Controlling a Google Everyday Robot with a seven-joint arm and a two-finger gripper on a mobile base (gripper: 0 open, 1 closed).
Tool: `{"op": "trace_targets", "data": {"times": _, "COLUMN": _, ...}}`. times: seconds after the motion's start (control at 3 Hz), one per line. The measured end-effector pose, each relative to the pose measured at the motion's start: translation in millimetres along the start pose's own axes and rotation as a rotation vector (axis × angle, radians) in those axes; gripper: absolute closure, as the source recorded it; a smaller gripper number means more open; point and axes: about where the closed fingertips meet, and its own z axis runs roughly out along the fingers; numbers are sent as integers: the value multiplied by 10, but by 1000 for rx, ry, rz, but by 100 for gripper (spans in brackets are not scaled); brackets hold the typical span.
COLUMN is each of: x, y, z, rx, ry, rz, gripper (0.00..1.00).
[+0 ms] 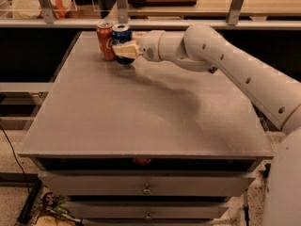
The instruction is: Move pepsi can near coke can
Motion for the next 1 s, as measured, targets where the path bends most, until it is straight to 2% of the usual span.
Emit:
{"op": "trace_targets", "data": {"times": 0.33, "x": 28, "y": -28, "z": 40, "rx": 5, "ry": 0, "rz": -6, "gripper": 85}}
{"op": "trace_targets", "data": {"times": 1.0, "x": 52, "y": -36, "z": 80, "rx": 6, "ry": -2, "rz": -18, "gripper": 38}}
